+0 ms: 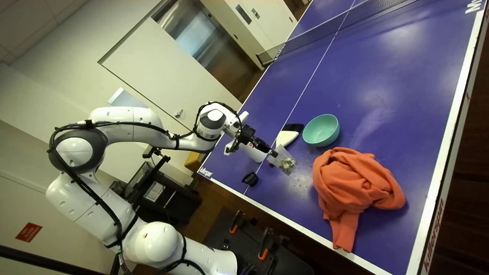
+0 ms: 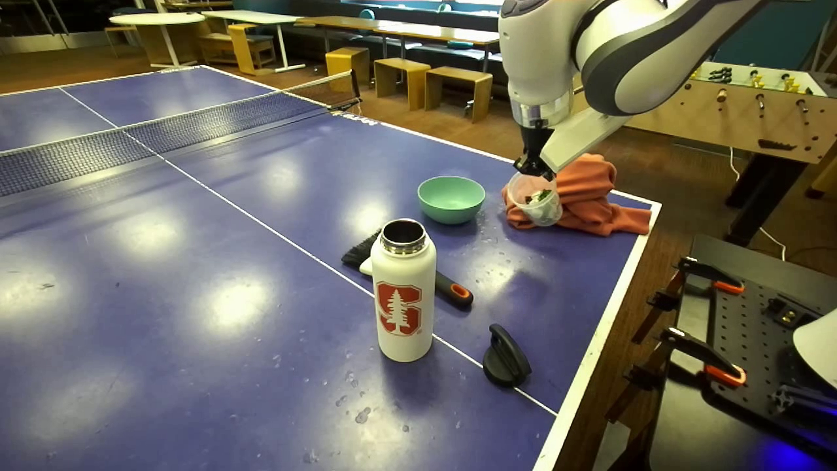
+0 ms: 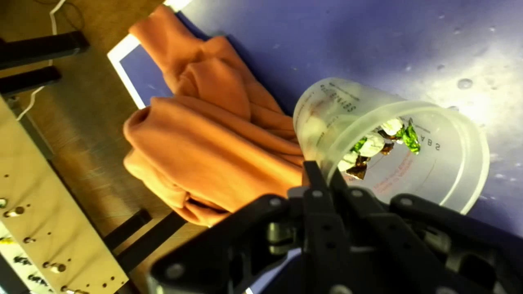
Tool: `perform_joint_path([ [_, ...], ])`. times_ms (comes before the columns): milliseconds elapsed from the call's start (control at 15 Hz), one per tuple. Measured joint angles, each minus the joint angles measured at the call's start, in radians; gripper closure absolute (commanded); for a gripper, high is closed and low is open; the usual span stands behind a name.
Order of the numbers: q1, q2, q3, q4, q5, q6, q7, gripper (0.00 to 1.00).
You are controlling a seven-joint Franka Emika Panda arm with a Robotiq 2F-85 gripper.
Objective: Pour the sweets out of the cup and onto the table
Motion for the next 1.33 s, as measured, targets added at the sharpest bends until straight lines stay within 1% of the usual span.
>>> perform_joint_path([
  [133,-0.063,0.006,0.112,0.019,-0.054,-0.142,0.040,0.99],
  [267,-0.108,0.030,0.200,0.039,-0.106,-0.258,0.082,0.99],
  [400,-0.135,0.073,0.266,0.066,-0.150,-0.363,0.115,0.99],
  [533,-0.149,0.128,0.312,0.099,-0.184,-0.461,0.138,0.99],
  [667,-0.157,0.192,0.340,0.138,-0.203,-0.545,0.144,0.99],
  [800,-0.164,0.260,0.353,0.180,-0.213,-0.616,0.144,0.99],
  [1067,-0.185,0.389,0.358,0.265,-0.216,-0.726,0.140,0.99],
  [1333,-0.206,0.487,0.359,0.343,-0.216,-0.822,0.119,0.99],
])
